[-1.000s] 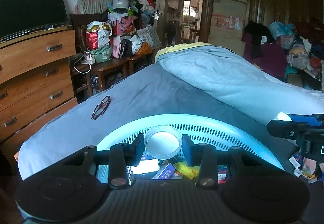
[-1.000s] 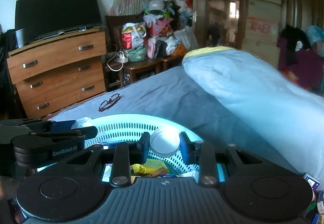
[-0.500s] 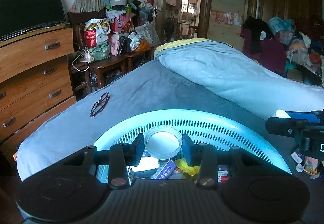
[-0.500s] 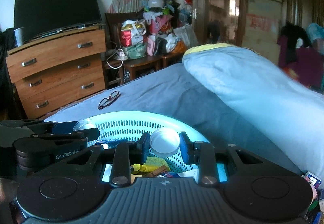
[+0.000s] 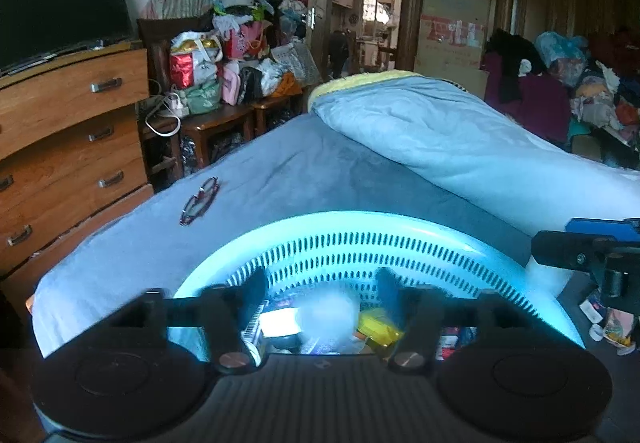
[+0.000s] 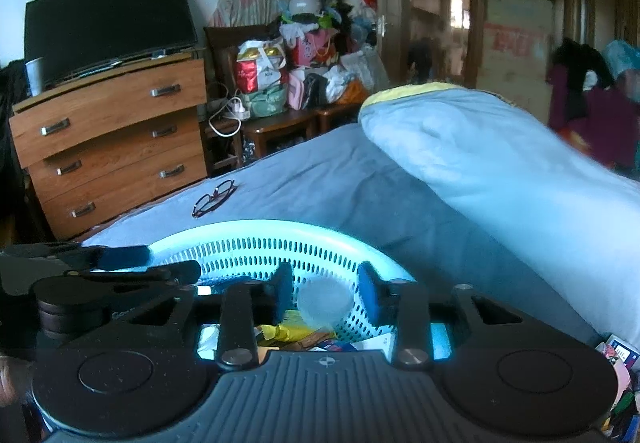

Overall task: Organize objects
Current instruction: 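Open both grippers to drop the white caps into the basket, then grasp the yellow tissue pack with the right gripper while the left grasps a clothespin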

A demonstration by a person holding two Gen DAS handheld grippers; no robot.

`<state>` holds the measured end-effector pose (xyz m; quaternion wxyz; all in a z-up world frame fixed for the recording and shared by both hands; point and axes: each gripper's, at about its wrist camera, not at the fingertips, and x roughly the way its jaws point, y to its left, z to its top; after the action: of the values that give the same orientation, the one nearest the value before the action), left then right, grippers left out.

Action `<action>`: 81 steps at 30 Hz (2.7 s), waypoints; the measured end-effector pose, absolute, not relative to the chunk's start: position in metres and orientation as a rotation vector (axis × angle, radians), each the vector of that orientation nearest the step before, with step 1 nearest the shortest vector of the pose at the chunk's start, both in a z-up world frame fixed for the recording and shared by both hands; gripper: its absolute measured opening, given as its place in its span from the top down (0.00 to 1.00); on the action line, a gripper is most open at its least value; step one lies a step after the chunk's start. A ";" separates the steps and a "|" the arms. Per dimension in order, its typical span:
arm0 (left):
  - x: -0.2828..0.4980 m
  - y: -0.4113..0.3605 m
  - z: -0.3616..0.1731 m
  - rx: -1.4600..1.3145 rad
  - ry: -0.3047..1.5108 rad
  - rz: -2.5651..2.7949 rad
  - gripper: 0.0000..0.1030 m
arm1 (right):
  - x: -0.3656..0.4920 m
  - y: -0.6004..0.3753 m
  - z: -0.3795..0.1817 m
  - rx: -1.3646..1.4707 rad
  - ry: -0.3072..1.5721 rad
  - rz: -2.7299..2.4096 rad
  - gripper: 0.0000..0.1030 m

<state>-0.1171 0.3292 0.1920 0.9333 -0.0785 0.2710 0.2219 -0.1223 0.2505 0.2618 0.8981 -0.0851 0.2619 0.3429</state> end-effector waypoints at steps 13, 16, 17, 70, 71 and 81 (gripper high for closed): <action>-0.114 0.315 0.200 -0.137 0.538 0.448 0.23 | -0.121 0.237 0.265 -0.159 0.525 0.696 0.47; -0.112 0.307 0.205 -0.126 0.530 0.435 0.22 | -0.123 0.232 0.266 -0.151 0.519 0.690 0.46; -0.111 0.304 0.207 -0.123 0.526 0.428 0.22 | -0.123 0.228 0.266 -0.146 0.516 0.687 0.43; 0.026 -0.061 0.042 0.120 0.718 -0.478 0.27 | -0.163 -0.184 0.053 -0.144 0.672 0.023 0.00; 0.031 -0.067 0.038 0.136 0.714 -0.504 0.31 | -0.162 -0.185 0.053 -0.174 0.658 0.042 0.00; 0.083 -0.134 0.018 0.225 0.678 -0.685 0.43 | -0.139 -0.198 0.035 -0.089 0.745 0.218 0.40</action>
<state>0.0826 -0.1343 0.0183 0.8800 0.1080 0.3252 -0.3288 -0.1390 -0.1981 0.0353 0.9246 -0.0436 0.3632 0.1061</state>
